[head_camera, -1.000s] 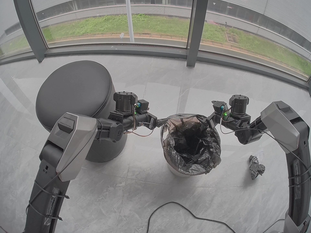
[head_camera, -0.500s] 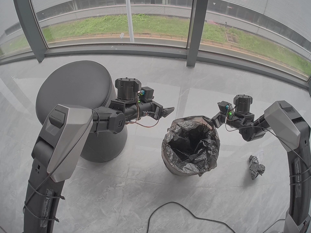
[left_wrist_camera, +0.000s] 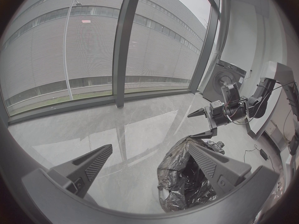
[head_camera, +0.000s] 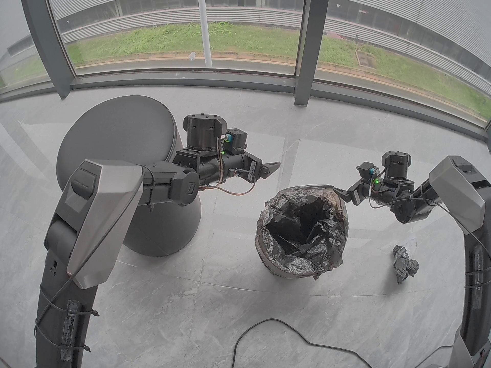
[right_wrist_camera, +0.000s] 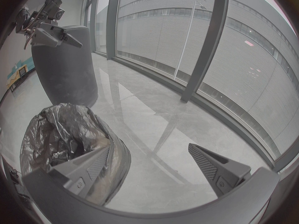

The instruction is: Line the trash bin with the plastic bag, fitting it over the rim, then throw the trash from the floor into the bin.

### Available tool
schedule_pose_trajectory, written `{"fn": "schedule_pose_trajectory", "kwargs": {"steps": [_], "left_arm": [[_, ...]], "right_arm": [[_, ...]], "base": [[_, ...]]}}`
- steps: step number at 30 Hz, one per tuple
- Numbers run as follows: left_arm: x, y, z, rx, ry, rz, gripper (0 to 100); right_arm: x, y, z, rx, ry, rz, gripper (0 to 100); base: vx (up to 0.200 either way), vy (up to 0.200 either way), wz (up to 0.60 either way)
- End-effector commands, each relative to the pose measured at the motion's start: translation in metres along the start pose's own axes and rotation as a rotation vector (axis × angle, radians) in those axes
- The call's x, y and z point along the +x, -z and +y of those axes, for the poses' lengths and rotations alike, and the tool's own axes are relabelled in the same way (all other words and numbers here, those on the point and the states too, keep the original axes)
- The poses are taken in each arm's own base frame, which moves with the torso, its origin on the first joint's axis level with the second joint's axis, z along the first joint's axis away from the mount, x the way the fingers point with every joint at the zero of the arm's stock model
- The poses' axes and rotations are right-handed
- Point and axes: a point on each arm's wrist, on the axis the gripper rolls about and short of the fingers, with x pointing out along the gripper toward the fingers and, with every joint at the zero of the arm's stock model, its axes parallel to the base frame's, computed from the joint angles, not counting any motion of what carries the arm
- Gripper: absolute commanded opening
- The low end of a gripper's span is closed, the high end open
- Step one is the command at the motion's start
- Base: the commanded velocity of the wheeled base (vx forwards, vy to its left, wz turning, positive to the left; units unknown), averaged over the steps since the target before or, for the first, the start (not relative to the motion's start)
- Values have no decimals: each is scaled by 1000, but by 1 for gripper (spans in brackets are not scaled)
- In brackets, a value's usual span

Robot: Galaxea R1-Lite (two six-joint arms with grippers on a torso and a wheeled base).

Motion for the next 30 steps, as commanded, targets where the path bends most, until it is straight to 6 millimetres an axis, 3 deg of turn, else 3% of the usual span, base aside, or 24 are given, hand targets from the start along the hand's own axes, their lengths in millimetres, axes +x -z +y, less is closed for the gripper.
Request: {"fn": "schedule_pose_trajectory", "kwargs": {"steps": [1, 5, 8, 11, 20, 24, 26, 28, 29, 30], "left_arm": [[-10, -16, 3, 8, -11, -28, 100], [-16, -24, 8, 11, -23, -42, 100], [-28, -33, 23, 8, -54, -45, 100], [-39, -43, 28, 3, -65, -39, 100], [-96, -89, 34, -32, -76, 35, 100], [-117, -102, 37, -65, -88, 63, 100], [-132, -108, 39, -118, -97, 93, 100], [-140, -109, 39, -154, -104, 120, 100], [-156, -111, 39, -229, -116, 191, 100], [-161, -110, 39, -251, -118, 215, 100]], "right_arm": [[-4, 10, -9, 10, 13, 20, 100], [-5, 15, -12, 15, 20, 30, 100], [-6, 18, -10, 17, 13, 41, 100], [-4, 32, -4, 30, -9, 74, 100], [3, 51, 8, 43, -57, 96, 100], [-2, 40, 3, 36, -46, 75, 100], [-13, 20, -4, 27, -38, 48, 100], [-20, 15, -4, 26, -38, 46, 100], [-30, 9, -1, 27, -46, 51, 100], [-33, 7, 0, 26, -50, 52, 100]], "base": [[0, 0, 0], [0, 0, 0], [0, 0, 0], [0, 0, 0], [0, 0, 0], [0, 0, 0], [0, 0, 0], [0, 0, 0], [0, 0, 0], [0, 0, 0]]}}
